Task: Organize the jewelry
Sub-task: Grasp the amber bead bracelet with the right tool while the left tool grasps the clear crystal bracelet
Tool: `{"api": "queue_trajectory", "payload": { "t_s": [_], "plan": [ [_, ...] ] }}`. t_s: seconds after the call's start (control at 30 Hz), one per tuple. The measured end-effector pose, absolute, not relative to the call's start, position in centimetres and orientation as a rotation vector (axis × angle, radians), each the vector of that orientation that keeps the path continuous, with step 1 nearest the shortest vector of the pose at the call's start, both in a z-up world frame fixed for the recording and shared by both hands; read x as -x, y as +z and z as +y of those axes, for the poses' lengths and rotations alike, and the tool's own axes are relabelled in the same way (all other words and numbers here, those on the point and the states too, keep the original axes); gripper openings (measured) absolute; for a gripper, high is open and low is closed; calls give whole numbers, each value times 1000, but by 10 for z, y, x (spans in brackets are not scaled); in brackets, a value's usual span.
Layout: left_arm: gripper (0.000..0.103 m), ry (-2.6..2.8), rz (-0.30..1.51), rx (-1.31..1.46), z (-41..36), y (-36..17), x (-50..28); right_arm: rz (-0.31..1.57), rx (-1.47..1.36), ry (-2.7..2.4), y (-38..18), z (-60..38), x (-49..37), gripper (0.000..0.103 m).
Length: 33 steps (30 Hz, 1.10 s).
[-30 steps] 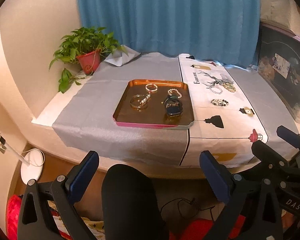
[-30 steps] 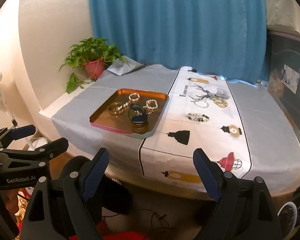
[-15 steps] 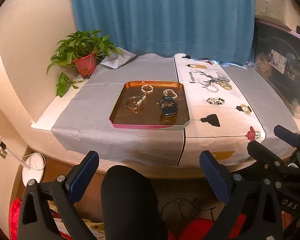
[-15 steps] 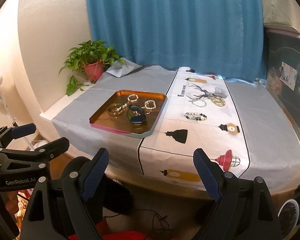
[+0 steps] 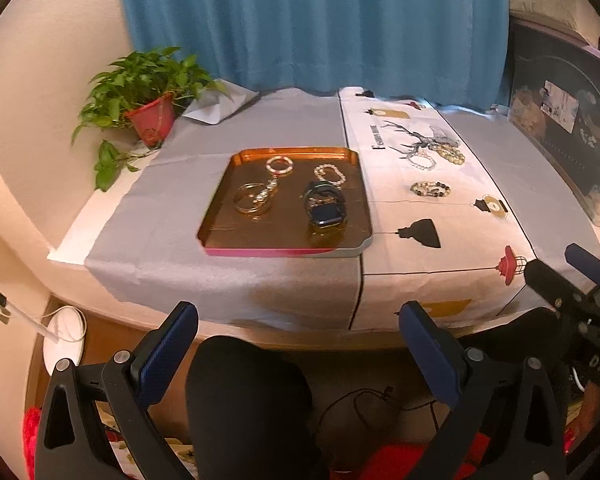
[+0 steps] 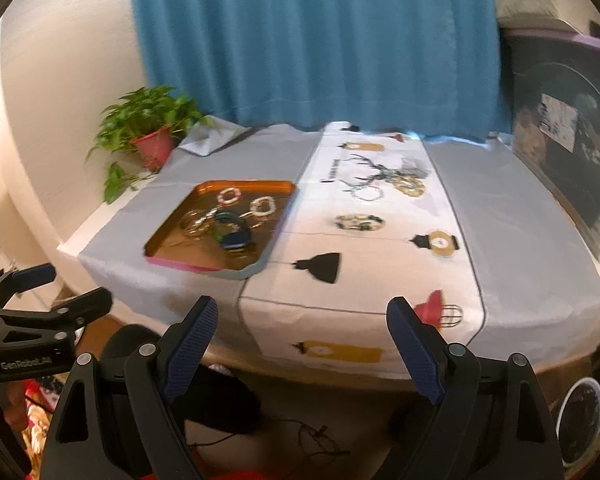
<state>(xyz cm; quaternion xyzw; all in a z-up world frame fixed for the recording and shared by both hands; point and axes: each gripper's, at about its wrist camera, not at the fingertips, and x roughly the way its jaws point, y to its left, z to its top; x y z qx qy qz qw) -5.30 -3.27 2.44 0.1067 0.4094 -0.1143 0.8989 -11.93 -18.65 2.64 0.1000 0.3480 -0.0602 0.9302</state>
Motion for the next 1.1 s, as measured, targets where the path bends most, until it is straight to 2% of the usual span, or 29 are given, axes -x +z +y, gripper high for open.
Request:
{"api": "queue_trajectory", "payload": {
  "t_s": [0.27,0.5,0.8,1.03,1.1],
  "plan": [
    [100,-320,839,-254,-93,31,-1,707,-217,-264,15,-266,85,86],
    [100,-401,838,-271,-177,24,-83,723,-261,-356,-9,-358,24,86],
    [100,-467,986,-340,-291,-44,-199,789,-310,-429,-70,-451,-110,86],
    [100,-443,1095,-316,-317,-98,-256,906,-237,-383,-120,-469,-183,86],
    [100,-424,1120,-337,-318,-112,-264,879,-235,-383,-126,-474,-187,88]
  ]
}}
